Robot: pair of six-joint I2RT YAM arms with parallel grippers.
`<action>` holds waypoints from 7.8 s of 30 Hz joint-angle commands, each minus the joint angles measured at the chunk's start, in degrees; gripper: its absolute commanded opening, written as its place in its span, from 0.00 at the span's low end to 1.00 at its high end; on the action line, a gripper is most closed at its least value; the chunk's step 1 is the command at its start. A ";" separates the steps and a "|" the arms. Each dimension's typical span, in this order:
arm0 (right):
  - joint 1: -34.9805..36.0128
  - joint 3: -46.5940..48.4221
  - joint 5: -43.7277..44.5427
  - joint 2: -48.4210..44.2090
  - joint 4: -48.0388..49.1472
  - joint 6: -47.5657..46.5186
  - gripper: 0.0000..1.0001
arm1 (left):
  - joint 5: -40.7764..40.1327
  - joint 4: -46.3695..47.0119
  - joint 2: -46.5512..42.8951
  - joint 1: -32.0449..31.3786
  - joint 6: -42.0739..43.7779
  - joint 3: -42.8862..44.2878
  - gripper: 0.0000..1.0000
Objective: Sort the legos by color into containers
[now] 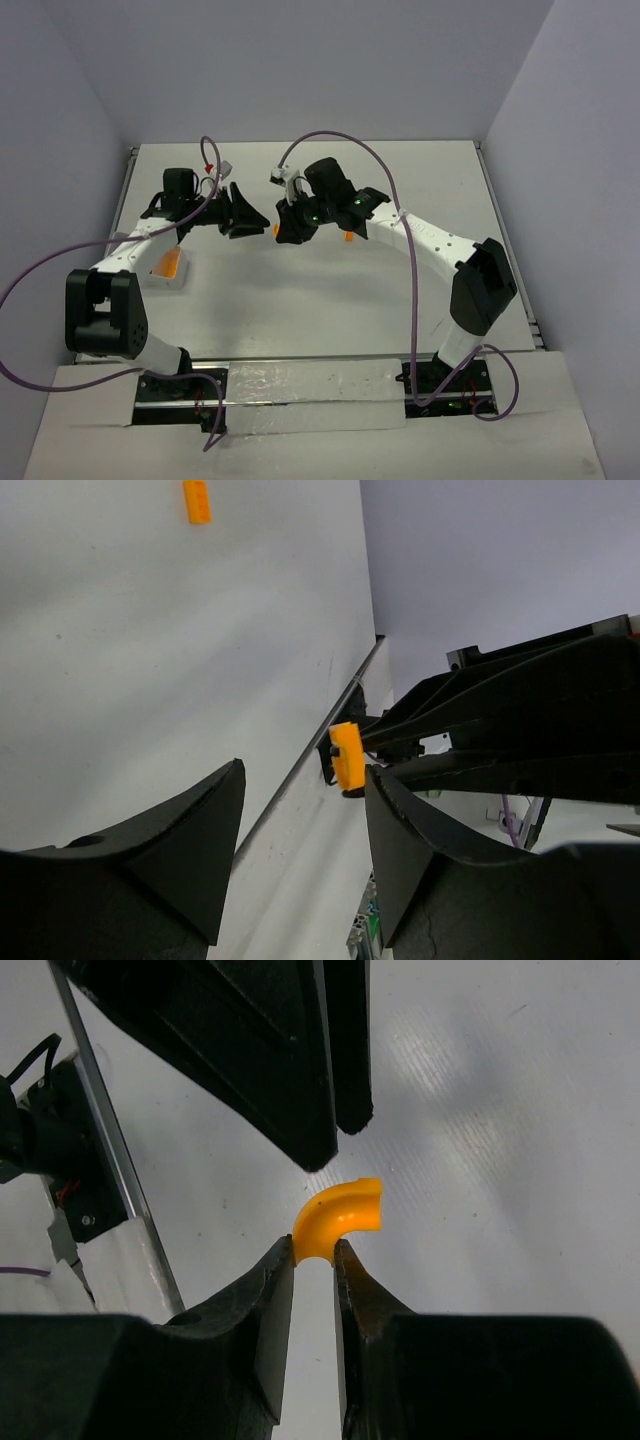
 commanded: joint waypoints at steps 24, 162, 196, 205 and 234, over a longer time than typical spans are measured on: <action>1.47 4.17 1.61 1.18 1.02 1.27 0.03 | 1.35 7.50 -2.91 -5.48 -3.79 -1.36 0.23; -18.57 -8.80 -13.14 9.65 25.39 79.11 0.00 | -43.38 -5.06 3.55 -23.23 23.18 17.55 0.65; -18.19 -6.03 -11.36 8.77 20.89 71.71 0.96 | -43.86 -12.83 1.90 -24.20 30.70 18.14 0.00; -20.44 2.89 -6.42 7.65 9.28 49.52 1.00 | -48.29 -32.98 -9.69 -20.70 47.53 14.10 0.00; -21.87 15.47 1.78 7.72 -16.28 12.69 1.00 | -60.34 -42.27 -6.13 10.74 59.26 9.11 0.09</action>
